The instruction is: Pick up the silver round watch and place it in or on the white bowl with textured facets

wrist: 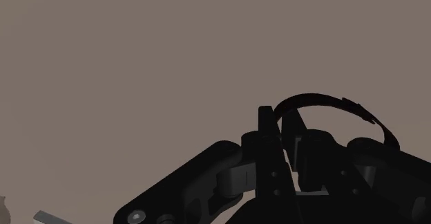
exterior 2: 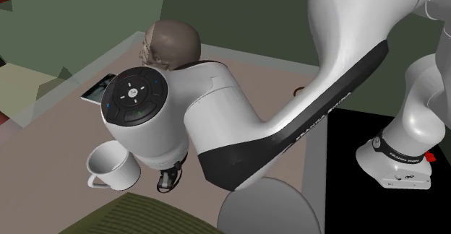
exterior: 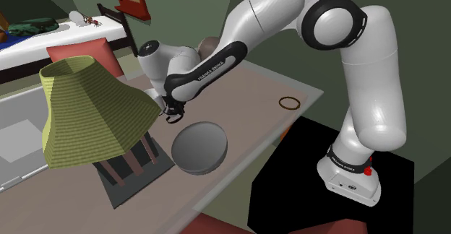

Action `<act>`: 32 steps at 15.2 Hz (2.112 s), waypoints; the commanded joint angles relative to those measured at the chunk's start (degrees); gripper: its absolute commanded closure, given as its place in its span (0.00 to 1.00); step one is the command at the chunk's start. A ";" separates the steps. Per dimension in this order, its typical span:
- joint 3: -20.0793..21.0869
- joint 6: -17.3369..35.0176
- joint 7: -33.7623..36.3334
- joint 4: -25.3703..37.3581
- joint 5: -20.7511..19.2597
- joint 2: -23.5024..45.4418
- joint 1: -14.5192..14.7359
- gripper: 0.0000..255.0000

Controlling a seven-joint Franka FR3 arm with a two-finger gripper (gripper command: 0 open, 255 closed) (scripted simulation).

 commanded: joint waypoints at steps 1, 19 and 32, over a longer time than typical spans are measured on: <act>0.17 -0.98 -0.44 0.46 0.37 -0.60 -0.06 1.00; 1.31 -11.95 -4.71 7.99 3.32 -4.84 -0.09 1.00; 2.03 -19.52 -6.45 13.02 4.70 -7.64 0.53 1.00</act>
